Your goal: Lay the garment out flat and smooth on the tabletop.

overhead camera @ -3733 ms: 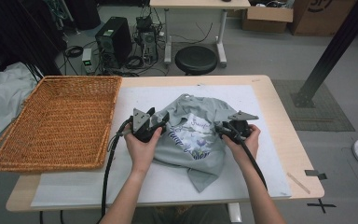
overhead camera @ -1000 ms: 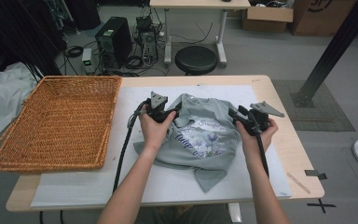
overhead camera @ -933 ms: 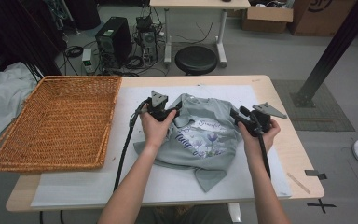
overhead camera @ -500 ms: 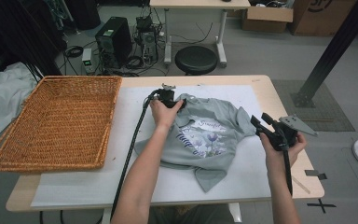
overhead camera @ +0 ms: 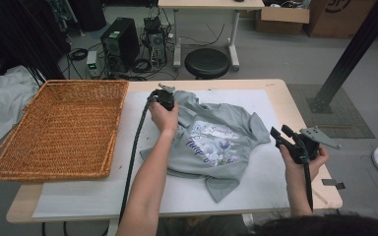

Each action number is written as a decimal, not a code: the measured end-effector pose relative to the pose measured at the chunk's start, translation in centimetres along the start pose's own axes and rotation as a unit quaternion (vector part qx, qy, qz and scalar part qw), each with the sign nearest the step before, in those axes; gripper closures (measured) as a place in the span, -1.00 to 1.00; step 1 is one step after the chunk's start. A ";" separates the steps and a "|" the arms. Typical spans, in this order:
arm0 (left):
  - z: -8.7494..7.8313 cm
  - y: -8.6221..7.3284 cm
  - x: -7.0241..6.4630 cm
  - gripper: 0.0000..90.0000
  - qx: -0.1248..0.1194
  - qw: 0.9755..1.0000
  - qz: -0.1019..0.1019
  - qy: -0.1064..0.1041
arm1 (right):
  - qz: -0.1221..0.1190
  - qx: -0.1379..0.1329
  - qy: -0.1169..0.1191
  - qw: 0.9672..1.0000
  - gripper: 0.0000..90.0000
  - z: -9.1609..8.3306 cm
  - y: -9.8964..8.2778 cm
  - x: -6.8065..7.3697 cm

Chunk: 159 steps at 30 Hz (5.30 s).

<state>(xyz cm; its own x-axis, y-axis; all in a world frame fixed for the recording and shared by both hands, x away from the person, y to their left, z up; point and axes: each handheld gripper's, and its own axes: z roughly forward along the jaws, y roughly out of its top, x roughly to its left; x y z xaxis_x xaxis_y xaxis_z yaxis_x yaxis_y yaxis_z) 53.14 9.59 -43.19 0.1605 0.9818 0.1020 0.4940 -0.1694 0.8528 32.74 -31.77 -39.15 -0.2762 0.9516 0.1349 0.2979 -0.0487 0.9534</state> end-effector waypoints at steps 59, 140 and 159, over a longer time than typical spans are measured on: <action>-18.6 -12.3 0.3 -0.17 -0.109 0.988 -0.040 -0.103 | -0.102 0.104 0.142 0.979 0.48 -3.5 -12.2 16.7; -18.2 -8.4 -0.3 -0.26 -0.077 0.989 0.044 -0.116 | -0.060 0.054 0.099 0.992 0.31 2.1 -1.3 5.4; -6.2 -4.9 -3.8 0.41 0.053 0.993 0.104 -0.025 | -0.030 0.074 0.076 0.994 0.22 9.0 0.2 3.2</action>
<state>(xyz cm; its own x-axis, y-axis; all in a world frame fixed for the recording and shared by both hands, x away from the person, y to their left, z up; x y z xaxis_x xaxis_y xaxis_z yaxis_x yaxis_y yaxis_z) 44.82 7.27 -44.56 0.3099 0.9195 0.2418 0.5329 -0.3786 0.7567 40.11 -25.97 -41.00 -0.4292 0.8941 0.1282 0.4043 0.0632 0.9124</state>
